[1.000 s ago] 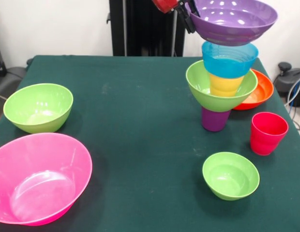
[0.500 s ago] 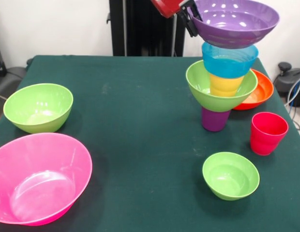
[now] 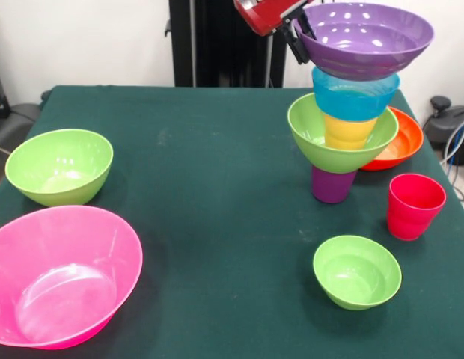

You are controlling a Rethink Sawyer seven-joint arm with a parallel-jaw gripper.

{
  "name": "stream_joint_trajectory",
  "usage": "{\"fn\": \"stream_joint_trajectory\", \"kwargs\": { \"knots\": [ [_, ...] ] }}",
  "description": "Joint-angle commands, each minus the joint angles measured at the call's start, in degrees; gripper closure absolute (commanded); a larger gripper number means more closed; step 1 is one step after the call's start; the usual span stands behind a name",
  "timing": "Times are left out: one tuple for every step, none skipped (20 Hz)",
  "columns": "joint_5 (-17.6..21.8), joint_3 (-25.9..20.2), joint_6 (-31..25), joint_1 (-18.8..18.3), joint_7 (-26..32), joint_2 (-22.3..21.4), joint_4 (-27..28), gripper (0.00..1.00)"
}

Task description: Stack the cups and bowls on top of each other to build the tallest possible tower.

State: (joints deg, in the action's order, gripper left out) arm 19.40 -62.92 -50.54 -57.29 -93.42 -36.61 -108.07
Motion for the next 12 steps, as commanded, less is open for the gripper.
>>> {"fn": "stream_joint_trajectory", "kwargs": {
  "knots": [
    [4.9,3.8,2.7,1.9,4.8,3.3,-1.4,1.00],
    [5.0,3.7,2.5,1.8,4.9,3.3,-1.4,1.00],
    [5.0,3.7,2.4,1.8,4.9,3.2,-1.4,1.00],
    [5.0,3.8,1.9,2.0,4.8,3.1,-1.1,1.00],
    [5.1,3.9,1.8,2.1,4.8,3.2,-1.0,1.00],
    [5.4,4.0,1.9,2.2,4.8,3.4,-0.9,1.00],
    [5.4,4.1,2.0,2.2,4.7,3.5,-0.8,1.00],
    [5.5,4.1,2.2,2.2,4.7,3.7,-0.8,1.00],
    [5.6,4.0,2.3,2.2,4.6,3.8,-0.7,1.00],
    [5.8,4.3,2.2,2.5,4.4,4.0,-0.5,1.00],
    [5.9,4.4,2.3,2.7,4.2,4.1,-0.5,1.00],
    [6.0,4.4,2.4,2.8,4.0,4.1,-0.4,1.00]
  ]
}}
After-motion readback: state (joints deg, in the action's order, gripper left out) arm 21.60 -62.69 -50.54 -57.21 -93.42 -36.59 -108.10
